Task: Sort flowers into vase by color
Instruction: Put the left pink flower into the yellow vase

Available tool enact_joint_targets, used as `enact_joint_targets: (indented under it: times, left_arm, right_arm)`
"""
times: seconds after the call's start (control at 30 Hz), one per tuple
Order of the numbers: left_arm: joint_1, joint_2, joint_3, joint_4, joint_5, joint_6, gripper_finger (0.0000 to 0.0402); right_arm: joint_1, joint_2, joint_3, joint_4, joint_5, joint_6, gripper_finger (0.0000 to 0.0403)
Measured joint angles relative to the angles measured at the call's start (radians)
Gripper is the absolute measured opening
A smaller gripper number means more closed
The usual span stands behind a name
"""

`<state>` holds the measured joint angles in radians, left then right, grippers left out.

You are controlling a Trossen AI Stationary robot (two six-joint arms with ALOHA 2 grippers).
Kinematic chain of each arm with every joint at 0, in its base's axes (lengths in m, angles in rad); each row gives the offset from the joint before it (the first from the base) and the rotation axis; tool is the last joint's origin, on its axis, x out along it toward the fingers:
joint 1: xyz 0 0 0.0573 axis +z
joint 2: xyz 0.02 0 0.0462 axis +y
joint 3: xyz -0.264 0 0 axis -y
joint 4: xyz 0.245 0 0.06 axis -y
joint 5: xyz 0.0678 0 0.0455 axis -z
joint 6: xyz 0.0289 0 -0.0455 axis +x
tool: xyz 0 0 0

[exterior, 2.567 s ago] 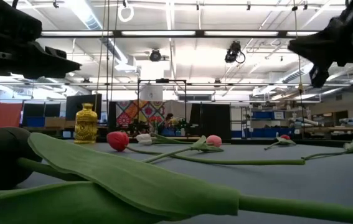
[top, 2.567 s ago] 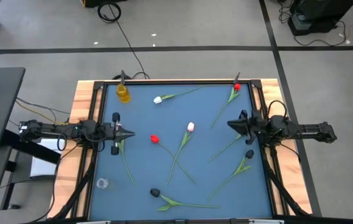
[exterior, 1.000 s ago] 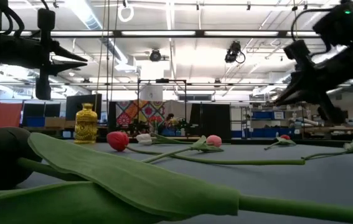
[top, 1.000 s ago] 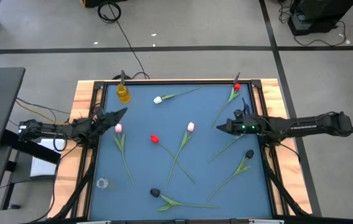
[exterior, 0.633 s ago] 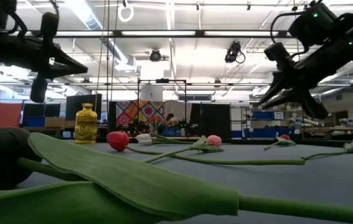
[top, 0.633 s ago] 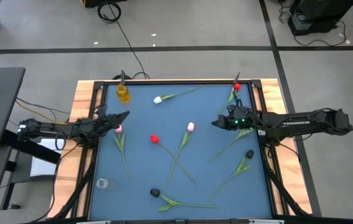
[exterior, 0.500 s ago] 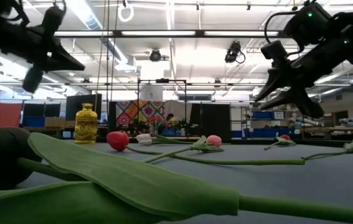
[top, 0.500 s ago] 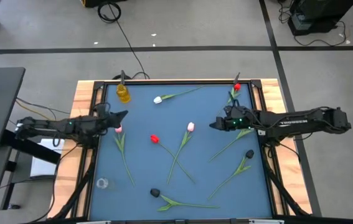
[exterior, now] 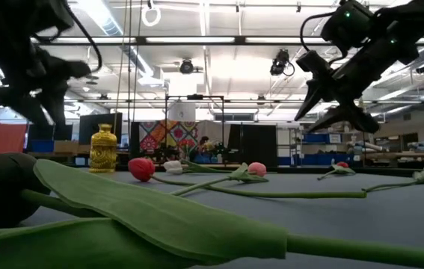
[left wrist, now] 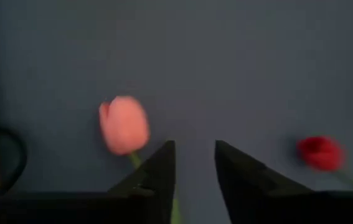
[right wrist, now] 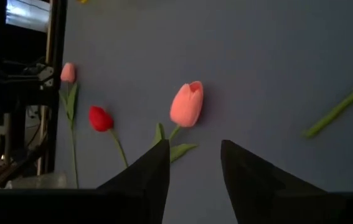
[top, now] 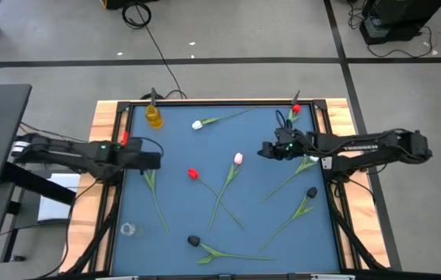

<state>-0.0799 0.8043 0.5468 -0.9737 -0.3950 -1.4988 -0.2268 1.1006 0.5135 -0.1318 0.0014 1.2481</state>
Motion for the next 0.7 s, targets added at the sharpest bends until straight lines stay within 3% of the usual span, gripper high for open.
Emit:
enact_joint_targets:
  times: [0.13,0.27,0.47,0.7]
  left_arm:
    - [0.013,0.131,0.000,-0.008,0.096,-0.053,0.0164]
    - [0.031,0.243,0.000,-0.010,0.178,-0.057,0.0166]
    - [0.067,0.367,-0.008,0.021,0.189,0.007,0.0166]
    - [0.129,0.409,-0.060,0.171,0.233,0.078,0.0150]
  right_arm:
    - [0.024,0.011,0.011,0.000,-0.006,0.006,0.0153]
    - [0.042,0.010,0.011,-0.002,-0.007,0.008,0.0153]
    - [0.044,0.010,0.011,-0.002,-0.013,0.007,0.0153]
    - [0.044,0.010,0.011,-0.001,-0.041,-0.007,0.0153]
